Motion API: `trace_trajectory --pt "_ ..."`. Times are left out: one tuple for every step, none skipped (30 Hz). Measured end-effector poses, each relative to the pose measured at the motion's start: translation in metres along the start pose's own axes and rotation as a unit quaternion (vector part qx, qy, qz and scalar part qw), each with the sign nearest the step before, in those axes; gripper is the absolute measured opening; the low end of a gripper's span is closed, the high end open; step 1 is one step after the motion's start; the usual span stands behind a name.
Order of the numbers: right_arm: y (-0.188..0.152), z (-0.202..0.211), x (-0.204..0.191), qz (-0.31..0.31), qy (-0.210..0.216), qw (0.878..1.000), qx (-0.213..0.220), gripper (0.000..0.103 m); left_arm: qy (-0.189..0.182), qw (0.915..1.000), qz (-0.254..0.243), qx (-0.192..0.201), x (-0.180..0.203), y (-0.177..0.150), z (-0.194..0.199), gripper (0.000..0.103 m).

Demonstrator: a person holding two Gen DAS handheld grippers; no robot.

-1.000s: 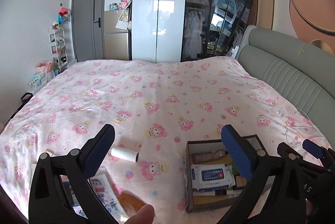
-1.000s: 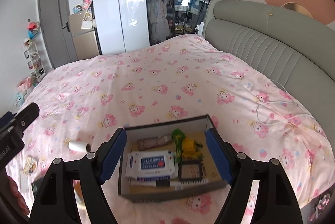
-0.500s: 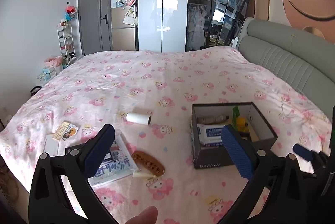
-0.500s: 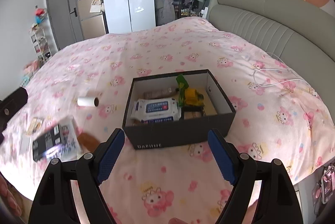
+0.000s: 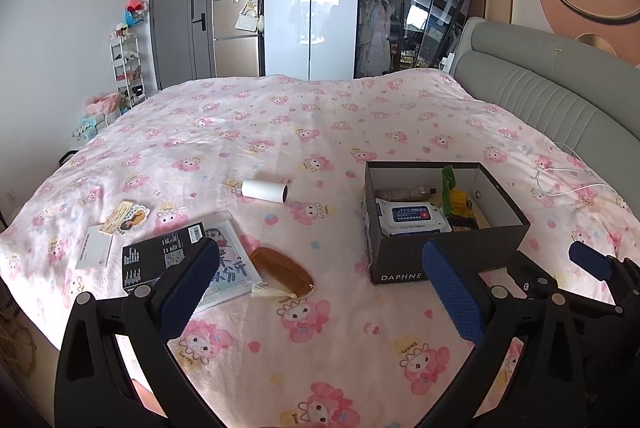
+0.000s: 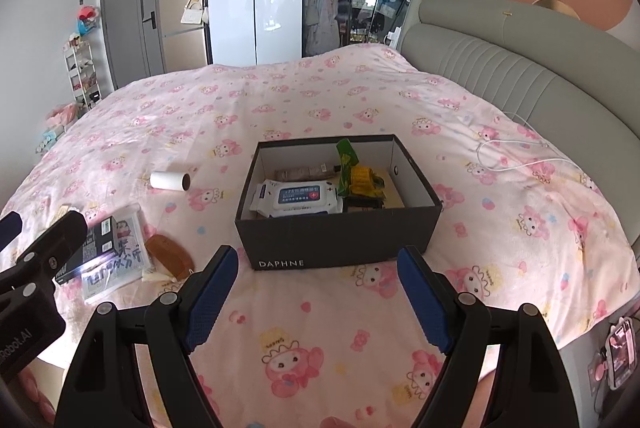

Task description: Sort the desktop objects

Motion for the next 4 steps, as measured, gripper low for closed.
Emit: trace_trajectory --pt "-0.0018 -0.0004 0.0002 -0.001 0.0 1.0 -0.001 0.08 0.0 1.0 -0.002 0.0 0.0007 -0.0003 -0.0004 0.103" --pt "-0.0025 -0.0009 0.001 -0.002 -0.001 1.0 -0.001 0.08 0.0 1.0 -0.003 0.0 0.0015 -0.0005 -0.0008 0.103" --pt "-0.0032 -0.0013 0.0017 -0.003 -0.002 1.0 -0.001 0.08 0.0 1.0 -0.005 0.0 0.0025 -0.0008 -0.001 0.103" --pt "-0.0039 -0.0015 0.0023 -0.003 -0.004 1.0 -0.002 0.081 -0.001 1.0 -0.007 0.0 0.0039 -0.0012 -0.0009 0.103"
Point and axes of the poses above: each gripper's, at about its wrist camera, not at the fingertips, and z roughly against the way its jaws point, x to its right, y to its top, the point moved 7 cm from there along -z, roughly the way its jaws point, and after that the axes turned 11 degrees about -x, right-handed, at the moved point
